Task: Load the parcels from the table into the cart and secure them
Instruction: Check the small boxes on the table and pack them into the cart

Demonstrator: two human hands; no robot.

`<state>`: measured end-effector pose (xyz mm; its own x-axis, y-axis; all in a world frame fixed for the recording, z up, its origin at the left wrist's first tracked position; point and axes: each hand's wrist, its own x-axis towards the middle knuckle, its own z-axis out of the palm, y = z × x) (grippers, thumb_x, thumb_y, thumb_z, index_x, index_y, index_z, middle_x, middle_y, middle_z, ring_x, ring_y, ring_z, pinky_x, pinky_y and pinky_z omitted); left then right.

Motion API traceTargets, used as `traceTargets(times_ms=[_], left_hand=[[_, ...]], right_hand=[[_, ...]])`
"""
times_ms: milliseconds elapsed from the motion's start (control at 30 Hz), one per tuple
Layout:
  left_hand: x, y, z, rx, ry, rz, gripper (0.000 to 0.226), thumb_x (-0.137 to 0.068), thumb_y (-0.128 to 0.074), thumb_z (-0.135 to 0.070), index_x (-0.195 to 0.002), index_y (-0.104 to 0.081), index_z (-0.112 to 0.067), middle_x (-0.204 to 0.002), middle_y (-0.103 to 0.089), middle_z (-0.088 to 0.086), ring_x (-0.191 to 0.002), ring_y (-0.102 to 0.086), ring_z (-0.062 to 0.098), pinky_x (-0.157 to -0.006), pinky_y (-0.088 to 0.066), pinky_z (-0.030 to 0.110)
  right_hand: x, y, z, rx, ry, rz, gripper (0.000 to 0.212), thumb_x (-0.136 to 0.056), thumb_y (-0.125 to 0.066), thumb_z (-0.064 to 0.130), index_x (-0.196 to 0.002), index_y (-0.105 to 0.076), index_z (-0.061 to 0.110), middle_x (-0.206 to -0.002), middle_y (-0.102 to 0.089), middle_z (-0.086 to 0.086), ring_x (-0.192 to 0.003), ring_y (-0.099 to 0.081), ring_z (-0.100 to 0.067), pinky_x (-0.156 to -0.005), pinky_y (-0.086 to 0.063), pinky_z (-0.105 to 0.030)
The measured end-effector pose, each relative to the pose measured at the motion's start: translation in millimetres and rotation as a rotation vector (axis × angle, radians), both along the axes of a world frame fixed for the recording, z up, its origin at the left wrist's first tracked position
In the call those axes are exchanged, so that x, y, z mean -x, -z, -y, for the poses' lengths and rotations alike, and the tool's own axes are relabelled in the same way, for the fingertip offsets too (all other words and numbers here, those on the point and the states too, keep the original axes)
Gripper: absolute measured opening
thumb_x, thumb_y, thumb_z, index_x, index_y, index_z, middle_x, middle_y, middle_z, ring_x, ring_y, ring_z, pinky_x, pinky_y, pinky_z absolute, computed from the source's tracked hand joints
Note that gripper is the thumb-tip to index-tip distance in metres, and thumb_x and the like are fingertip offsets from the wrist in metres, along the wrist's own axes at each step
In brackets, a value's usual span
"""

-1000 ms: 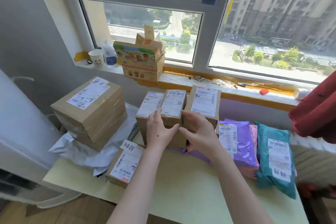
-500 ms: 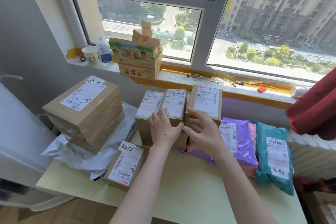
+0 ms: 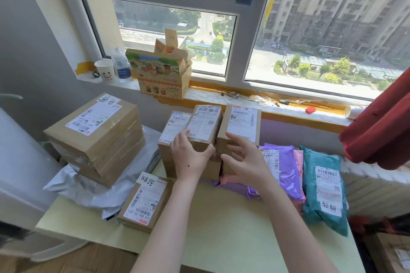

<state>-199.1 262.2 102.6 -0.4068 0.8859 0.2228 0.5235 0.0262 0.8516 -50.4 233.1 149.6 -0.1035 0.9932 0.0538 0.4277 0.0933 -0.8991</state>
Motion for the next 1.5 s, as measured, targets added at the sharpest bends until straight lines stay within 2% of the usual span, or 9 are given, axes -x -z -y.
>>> traceTargets(times_ms=[233, 400, 467, 767, 900, 1000, 1167, 1300, 1500], left_hand=[[16, -36, 18, -0.178, -0.049, 0.128, 0.079, -0.061, -0.065, -0.055, -0.126, -0.044, -0.015, -0.122, -0.054, 0.004, -0.116, -0.048, 0.024, -0.093, -0.047, 0.048], [3, -64, 35, -0.317, 0.061, 0.11, 0.076, -0.061, -0.069, -0.049, -0.126, -0.044, -0.017, -0.121, -0.052, -0.001, -0.114, -0.048, 0.021, -0.094, -0.046, 0.039], [-9, -70, 40, -0.355, 0.135, 0.086, 0.077, -0.063, -0.072, -0.05, -0.126, -0.042, -0.017, -0.12, -0.05, -0.004, -0.114, -0.048, 0.02, -0.094, -0.045, 0.035], [-47, -68, 48, -0.479, 0.407, 0.068, 0.074, -0.07, -0.08, -0.039, -0.126, -0.038, -0.015, -0.131, -0.048, 0.004, -0.121, -0.046, 0.02, -0.096, -0.045, 0.047], [-61, -62, 49, -0.382, 0.608, 0.135, 0.087, -0.064, -0.087, -0.038, -0.132, -0.035, -0.022, -0.13, -0.05, -0.003, -0.12, -0.049, 0.012, -0.098, -0.046, 0.035], [-78, -61, 54, -0.275, 0.798, 0.278, 0.087, -0.061, -0.084, -0.049, -0.132, -0.039, -0.027, -0.13, -0.054, -0.009, -0.116, -0.054, 0.002, -0.093, -0.047, 0.019], [-118, -54, 72, 0.025, 0.903, 0.593, 0.062, -0.069, -0.071, -0.062, -0.117, -0.056, -0.026, -0.119, -0.065, 0.003, -0.101, -0.067, 0.014, -0.085, -0.056, 0.041], [-155, -62, 89, 0.213, 0.949, 0.762, 0.013, -0.091, -0.063, -0.015, -0.102, -0.059, -0.008, -0.09, -0.069, -0.004, -0.068, -0.068, 0.0, -0.055, -0.055, 0.019], [-217, -51, 119, 0.366, 1.058, 0.788, 0.017, -0.081, -0.074, -0.017, -0.096, -0.065, -0.018, -0.087, -0.073, -0.007, -0.081, -0.067, 0.019, -0.063, -0.055, 0.028]], right_hand=[[3, -8, 8, -0.029, 0.026, -0.07, 0.057, -0.085, -0.072, 0.025, -0.138, -0.05, 0.027, -0.133, -0.055, 0.004, -0.118, -0.056, -0.006, -0.101, -0.049, -0.03], [9, -28, 17, -0.017, 0.139, -0.192, 0.062, -0.079, -0.071, 0.047, -0.135, -0.049, 0.033, -0.11, -0.059, 0.026, -0.1, -0.06, 0.011, -0.089, -0.054, -0.025], [8, -35, 21, -0.047, 0.207, -0.254, 0.067, -0.071, -0.067, 0.055, -0.132, -0.049, 0.034, -0.114, -0.061, 0.018, -0.096, -0.064, 0.007, -0.088, -0.053, -0.025], [-14, -43, 49, -0.097, 0.442, -0.419, 0.05, -0.082, -0.073, 0.012, -0.125, -0.051, 0.025, -0.11, -0.063, 0.003, -0.084, -0.063, 0.011, -0.065, -0.051, -0.013], [-36, -41, 72, -0.101, 0.577, -0.443, 0.047, -0.083, -0.073, 0.01, -0.123, -0.053, 0.025, -0.111, -0.063, 0.002, -0.084, -0.065, 0.007, -0.064, -0.054, -0.017], [-57, -35, 98, -0.087, 0.692, -0.46, 0.054, -0.075, -0.078, 0.023, -0.122, -0.055, 0.033, -0.114, -0.065, 0.006, -0.098, -0.068, -0.009, -0.073, -0.059, -0.039], [-93, -30, 144, -0.107, 0.844, -0.448, 0.047, -0.084, -0.073, 0.012, -0.124, -0.054, 0.027, -0.115, -0.064, 0.0, -0.095, -0.067, -0.004, -0.084, -0.058, -0.033], [-122, -25, 179, -0.107, 0.921, -0.464, 0.06, -0.07, -0.077, 0.031, -0.125, -0.055, 0.025, -0.118, -0.064, -0.004, -0.102, -0.066, -0.007, -0.092, -0.055, -0.042], [-177, -19, 234, -0.145, 1.001, -0.501, 0.05, -0.081, -0.075, 0.015, -0.126, -0.055, 0.022, -0.116, -0.067, -0.004, -0.11, -0.064, -0.019, -0.09, -0.056, -0.042]])
